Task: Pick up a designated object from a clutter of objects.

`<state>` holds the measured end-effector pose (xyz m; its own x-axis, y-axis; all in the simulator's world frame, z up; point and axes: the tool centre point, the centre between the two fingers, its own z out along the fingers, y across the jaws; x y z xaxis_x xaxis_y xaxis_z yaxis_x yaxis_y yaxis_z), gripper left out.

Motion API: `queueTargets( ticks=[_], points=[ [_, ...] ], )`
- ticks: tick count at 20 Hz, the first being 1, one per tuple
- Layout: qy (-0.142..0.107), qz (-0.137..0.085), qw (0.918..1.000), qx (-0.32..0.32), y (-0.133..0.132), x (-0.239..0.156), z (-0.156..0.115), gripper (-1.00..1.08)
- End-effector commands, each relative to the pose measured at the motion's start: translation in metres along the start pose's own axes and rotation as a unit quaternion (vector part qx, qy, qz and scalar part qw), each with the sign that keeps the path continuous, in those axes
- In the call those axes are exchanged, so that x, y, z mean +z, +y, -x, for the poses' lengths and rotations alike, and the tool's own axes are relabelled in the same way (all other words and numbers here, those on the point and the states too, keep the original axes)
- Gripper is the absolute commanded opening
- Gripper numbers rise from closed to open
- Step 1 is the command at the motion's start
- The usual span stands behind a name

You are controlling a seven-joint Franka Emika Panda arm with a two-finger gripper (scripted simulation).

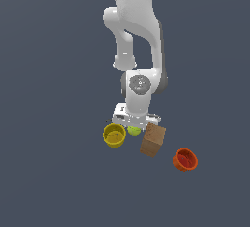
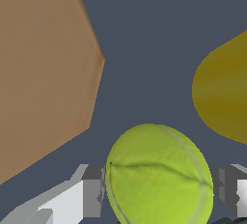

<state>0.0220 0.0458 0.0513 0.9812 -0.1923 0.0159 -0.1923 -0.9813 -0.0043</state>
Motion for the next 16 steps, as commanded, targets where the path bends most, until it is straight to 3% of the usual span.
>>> queueTargets(
  ticks=[1, 16],
  points=[
    [-0.008, 0.002, 1.0000, -0.001, 0.001, 0.010, 0.005, -1.00],
    [0.000, 0.000, 1.0000, 0.000, 0.010, -0.014, -0.004, -1.00]
  ],
)
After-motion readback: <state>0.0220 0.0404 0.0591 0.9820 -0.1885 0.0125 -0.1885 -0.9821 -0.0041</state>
